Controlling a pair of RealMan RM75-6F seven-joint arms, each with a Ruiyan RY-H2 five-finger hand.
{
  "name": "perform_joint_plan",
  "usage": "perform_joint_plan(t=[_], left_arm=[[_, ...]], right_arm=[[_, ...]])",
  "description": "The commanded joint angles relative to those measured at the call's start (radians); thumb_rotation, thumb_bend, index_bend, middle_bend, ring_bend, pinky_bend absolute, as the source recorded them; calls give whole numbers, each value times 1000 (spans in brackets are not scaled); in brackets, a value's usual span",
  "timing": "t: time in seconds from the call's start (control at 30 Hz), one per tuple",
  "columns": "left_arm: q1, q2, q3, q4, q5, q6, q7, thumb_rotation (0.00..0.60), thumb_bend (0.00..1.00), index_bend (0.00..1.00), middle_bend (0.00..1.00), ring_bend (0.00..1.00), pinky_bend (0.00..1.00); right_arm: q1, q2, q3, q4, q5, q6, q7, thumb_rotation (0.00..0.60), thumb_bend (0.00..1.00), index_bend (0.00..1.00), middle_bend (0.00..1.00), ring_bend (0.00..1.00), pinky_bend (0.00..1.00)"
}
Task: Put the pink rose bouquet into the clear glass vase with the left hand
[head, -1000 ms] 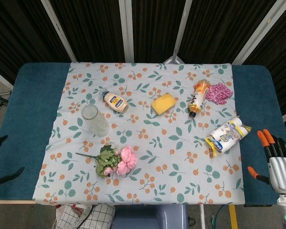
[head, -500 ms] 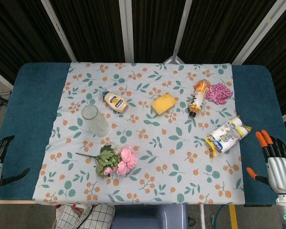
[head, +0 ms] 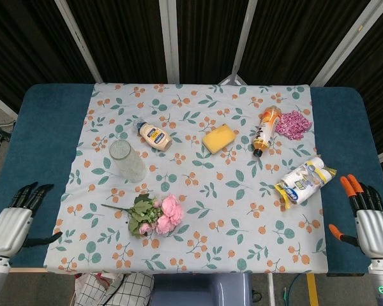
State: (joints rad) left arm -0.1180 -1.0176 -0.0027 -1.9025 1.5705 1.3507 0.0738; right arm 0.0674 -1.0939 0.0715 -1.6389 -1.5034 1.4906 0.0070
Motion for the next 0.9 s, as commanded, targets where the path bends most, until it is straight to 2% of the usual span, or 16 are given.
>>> perform_joint_plan(t=[0.03,0.3,0.57,0.9], left_arm=[[-60,3,-7,-57,-14,-86,76,600,31,95,88,0,0],[-136,-114,-37,-91,-119,-194,285,600,24,94,97,0,0],[-196,-263,-50,-48,-235,-256,483,600,10,92,97,0,0],[-255,-451,-79,64,-318,-287,545,600,9,91,96,0,0]], right_arm=[[-1,2,1,-1,3,1,2,600,221,0,0,41,53],[-2,6,1,6,15,-8,19,600,221,0,0,41,53],[-4,9,2,11,16,-6,36,600,220,0,0,41,53],[-3,11,7,19,14,-3,60,600,221,0,0,41,54]])
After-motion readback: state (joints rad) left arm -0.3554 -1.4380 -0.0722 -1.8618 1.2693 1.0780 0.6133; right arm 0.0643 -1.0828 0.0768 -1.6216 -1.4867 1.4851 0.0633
